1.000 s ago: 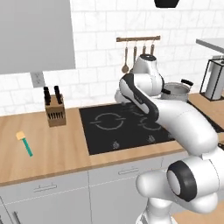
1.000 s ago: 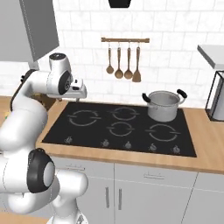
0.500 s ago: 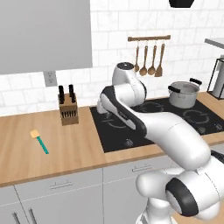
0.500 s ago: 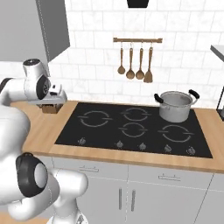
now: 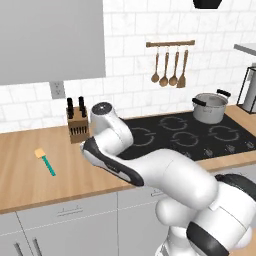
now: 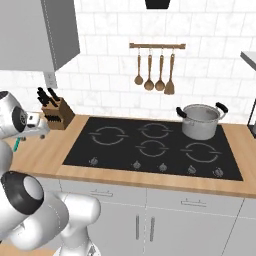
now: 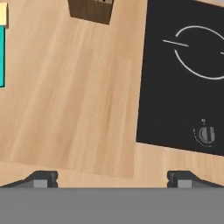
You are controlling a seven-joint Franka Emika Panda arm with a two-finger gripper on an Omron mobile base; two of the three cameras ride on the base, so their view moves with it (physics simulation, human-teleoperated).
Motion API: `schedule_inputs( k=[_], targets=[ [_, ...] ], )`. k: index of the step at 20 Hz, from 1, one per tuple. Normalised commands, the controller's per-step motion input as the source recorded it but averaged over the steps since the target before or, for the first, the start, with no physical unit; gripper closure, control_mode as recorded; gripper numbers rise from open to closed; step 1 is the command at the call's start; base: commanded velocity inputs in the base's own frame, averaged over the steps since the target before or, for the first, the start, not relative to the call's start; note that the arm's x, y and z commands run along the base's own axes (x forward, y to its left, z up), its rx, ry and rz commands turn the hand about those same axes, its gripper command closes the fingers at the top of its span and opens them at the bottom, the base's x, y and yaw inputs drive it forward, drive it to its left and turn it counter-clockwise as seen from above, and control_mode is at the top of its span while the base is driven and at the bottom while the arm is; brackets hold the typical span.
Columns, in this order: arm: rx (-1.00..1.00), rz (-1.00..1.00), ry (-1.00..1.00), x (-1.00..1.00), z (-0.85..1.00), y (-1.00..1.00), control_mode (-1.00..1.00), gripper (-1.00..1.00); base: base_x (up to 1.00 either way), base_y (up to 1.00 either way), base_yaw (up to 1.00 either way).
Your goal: Put the sweet potato and lemon wedge in the pot. Retrieve the spatula and lightly stir the vegetables in the pot.
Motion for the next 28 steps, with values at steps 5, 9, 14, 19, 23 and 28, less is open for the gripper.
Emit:
schedule_inputs(
  k=[5,9,14,19,23,28],
  targets=[
    [0.0,0.0,0.0,0.0,-0.17,1.0,-1.0,-1.0,0.0,0.0,0.0],
    [0.03,0.0,0.0,0.0,-0.23,0.92,-1.0,-1.0,0.0,0.0,0.0],
    [0.09,-0.01,0.0,0.07,-0.38,0.55,-1.0,-1.0,0.0,0.0,0.0],
    [0.11,-0.03,0.0,0.29,-0.51,0.37,-1.0,-1.0,0.0,0.0,0.0],
    [0.11,-0.04,0.0,0.28,-0.33,0.33,-1.0,-1.0,0.0,0.0,0.0],
    [0.03,-0.05,0.0,0.21,0.0,0.34,-1.0,-1.0,0.0,0.0,0.0]
  ],
)
